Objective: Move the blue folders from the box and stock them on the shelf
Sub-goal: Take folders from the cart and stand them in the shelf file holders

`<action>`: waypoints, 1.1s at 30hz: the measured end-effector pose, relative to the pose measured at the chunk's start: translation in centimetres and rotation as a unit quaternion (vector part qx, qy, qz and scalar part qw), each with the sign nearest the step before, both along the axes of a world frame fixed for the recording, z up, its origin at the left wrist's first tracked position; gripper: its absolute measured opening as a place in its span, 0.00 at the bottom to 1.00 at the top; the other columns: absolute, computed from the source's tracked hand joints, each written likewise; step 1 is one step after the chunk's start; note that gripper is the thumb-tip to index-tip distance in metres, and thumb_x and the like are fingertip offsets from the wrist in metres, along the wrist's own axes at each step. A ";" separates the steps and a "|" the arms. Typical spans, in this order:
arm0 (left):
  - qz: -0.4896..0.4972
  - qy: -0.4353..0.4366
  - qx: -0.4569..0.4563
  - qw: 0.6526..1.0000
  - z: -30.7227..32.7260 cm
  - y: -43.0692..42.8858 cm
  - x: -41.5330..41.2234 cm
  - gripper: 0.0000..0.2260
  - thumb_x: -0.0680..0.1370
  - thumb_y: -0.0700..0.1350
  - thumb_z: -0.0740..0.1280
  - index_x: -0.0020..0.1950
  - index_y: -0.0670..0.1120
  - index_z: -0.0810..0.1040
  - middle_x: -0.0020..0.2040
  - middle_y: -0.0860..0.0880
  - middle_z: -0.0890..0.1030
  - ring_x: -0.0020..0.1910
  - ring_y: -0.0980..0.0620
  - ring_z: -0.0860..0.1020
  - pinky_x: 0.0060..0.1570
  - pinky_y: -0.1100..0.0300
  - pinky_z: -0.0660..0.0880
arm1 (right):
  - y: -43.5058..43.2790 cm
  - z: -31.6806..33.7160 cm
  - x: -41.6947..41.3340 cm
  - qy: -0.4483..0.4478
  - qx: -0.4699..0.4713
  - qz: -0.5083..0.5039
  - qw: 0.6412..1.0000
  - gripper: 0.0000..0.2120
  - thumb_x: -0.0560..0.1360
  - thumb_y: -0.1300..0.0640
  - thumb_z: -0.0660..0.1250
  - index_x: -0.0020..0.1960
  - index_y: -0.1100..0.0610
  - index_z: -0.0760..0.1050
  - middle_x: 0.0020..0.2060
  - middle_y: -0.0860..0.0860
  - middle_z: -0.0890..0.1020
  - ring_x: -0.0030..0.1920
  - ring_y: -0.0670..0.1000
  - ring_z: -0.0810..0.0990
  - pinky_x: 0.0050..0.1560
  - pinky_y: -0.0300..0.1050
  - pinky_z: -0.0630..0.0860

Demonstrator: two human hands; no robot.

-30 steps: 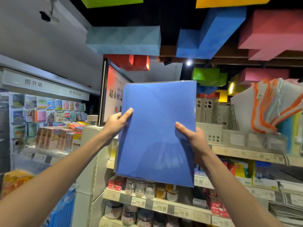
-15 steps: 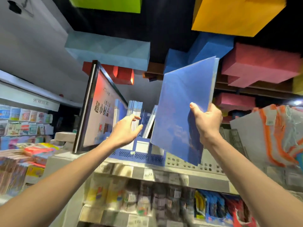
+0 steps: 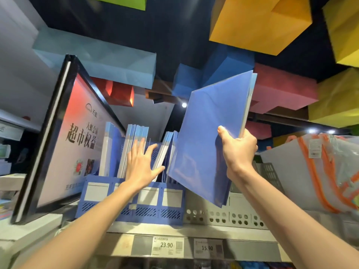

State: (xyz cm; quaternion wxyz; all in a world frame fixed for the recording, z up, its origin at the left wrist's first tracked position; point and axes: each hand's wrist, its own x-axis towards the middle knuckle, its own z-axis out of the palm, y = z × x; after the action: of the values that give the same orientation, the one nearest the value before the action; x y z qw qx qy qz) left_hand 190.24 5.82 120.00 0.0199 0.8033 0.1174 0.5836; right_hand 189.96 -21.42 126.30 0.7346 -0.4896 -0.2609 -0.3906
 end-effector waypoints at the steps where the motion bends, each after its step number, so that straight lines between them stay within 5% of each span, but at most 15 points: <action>1: 0.010 0.002 0.009 1.000 0.0 0.2 0.6 0.38 0.72 0.60 0.75 0.78 0.53 0.64 0.82 0.41 0.52 0.81 0.39 0.45 0.77 0.41 0.52 | -0.2 0.0 0.3 0.001 0.000 0.006 1.000 0.08 0.73 0.53 0.74 0.51 0.52 0.82 0.44 0.45 0.85 0.46 0.46 0.83 0.53 0.44 0.80; 7: 0.025 0.027 0.004 0.999 -0.1 1.2 2.5 0.44 0.75 0.58 0.73 0.82 0.60 0.47 0.81 0.41 0.35 0.78 0.41 0.29 0.77 0.41 0.44 | -1.4 0.1 1.8 -0.001 -0.002 0.054 0.999 0.09 0.73 0.54 0.75 0.52 0.52 0.82 0.44 0.41 0.84 0.46 0.42 0.83 0.52 0.43 0.80; 13: 0.035 0.026 0.012 0.999 -0.3 3.0 0.5 0.39 0.79 0.53 0.70 0.81 0.63 0.48 0.81 0.40 0.36 0.79 0.40 0.33 0.77 0.39 0.49 | -1.4 0.5 2.0 -0.022 -0.001 0.095 0.995 0.08 0.73 0.55 0.75 0.51 0.51 0.81 0.44 0.41 0.84 0.47 0.44 0.84 0.52 0.41 0.80; 19: 0.060 0.115 0.020 0.991 0.4 3.9 -0.6 0.34 0.81 0.60 0.63 0.80 0.66 0.46 0.79 0.38 0.32 0.78 0.38 0.32 0.77 0.40 0.49 | 1.0 1.4 1.7 -0.029 -0.012 0.069 0.997 0.05 0.73 0.54 0.74 0.48 0.50 0.80 0.40 0.43 0.82 0.49 0.48 0.81 0.52 0.41 0.77; 26: 0.052 0.131 0.022 0.990 0.5 4.1 -0.6 0.34 0.81 0.60 0.63 0.80 0.67 0.46 0.78 0.39 0.29 0.78 0.38 0.31 0.78 0.40 0.47 | 6.0 2.3 1.8 -0.013 -0.056 0.025 0.998 0.07 0.75 0.55 0.70 0.50 0.56 0.81 0.41 0.50 0.82 0.43 0.53 0.79 0.40 0.39 0.70; 33: 0.061 0.116 0.041 0.991 -0.2 4.6 -0.5 0.33 0.81 0.63 0.61 0.80 0.67 0.44 0.78 0.42 0.28 0.78 0.41 0.29 0.77 0.42 0.47 | 13.3 3.7 3.0 0.048 -0.111 -0.018 0.993 0.13 0.73 0.53 0.71 0.54 0.59 0.82 0.50 0.58 0.84 0.52 0.62 0.81 0.50 0.48 0.76</action>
State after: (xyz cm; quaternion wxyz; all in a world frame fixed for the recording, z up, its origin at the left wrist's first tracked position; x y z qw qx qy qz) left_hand 189.69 10.43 119.77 -0.0619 0.8569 0.1435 0.4912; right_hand 192.99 -8.16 129.95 0.6804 -0.5907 -0.2581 -0.3485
